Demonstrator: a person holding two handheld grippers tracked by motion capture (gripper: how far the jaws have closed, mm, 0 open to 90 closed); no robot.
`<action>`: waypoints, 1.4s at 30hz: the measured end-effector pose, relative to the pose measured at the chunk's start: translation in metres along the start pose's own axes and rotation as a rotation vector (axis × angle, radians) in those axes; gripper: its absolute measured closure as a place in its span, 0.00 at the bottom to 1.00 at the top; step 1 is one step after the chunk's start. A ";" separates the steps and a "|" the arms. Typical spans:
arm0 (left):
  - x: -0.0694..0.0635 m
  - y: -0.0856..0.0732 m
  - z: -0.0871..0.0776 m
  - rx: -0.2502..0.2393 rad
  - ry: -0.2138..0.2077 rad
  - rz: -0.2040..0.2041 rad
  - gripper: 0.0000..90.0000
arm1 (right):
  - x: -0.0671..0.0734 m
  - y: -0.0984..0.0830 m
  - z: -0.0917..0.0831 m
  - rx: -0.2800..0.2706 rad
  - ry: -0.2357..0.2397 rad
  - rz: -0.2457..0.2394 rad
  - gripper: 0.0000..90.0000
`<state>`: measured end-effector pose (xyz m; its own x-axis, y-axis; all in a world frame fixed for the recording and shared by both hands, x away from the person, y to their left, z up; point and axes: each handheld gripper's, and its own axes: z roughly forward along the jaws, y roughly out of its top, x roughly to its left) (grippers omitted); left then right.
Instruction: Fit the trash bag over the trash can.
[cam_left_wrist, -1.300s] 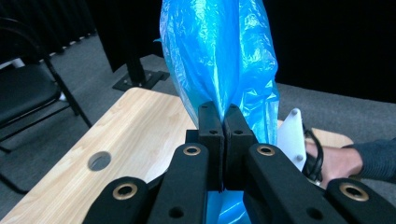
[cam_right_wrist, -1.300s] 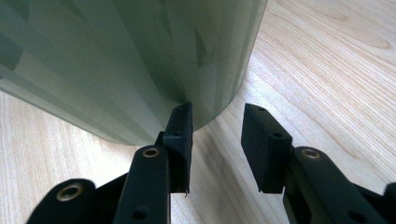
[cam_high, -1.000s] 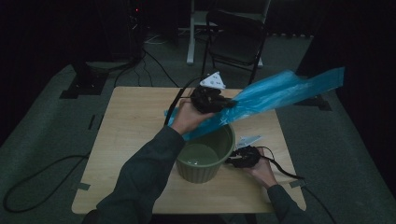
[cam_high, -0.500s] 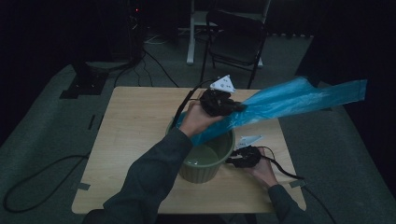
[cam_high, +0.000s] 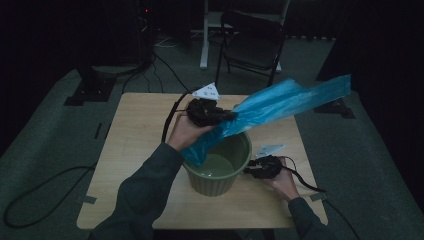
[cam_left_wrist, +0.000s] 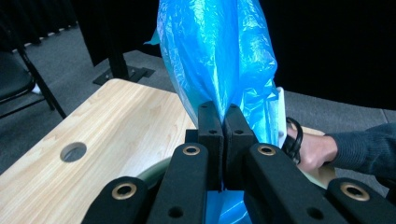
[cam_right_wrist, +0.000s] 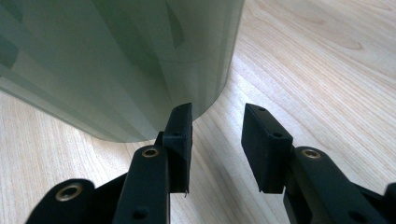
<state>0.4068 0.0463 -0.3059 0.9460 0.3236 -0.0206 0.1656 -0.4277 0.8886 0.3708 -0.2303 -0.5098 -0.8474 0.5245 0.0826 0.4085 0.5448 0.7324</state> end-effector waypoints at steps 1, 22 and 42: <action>0.000 -0.002 -0.002 -0.001 0.003 -0.006 0.98 | 0.000 0.000 0.000 -0.002 -0.002 0.000 0.70; 0.000 -0.048 -0.029 0.033 0.034 -0.045 0.98 | -0.006 0.011 -0.042 -0.104 -0.097 0.041 0.73; 0.000 -0.074 -0.038 0.090 0.045 -0.059 0.98 | -0.006 0.049 -0.101 -0.310 -0.112 0.079 0.74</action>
<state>0.3838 0.1097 -0.3545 0.9207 0.3873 -0.0487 0.2467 -0.4806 0.8415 0.3616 -0.2730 -0.4064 -0.7677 0.6352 0.0846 0.3339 0.2838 0.8989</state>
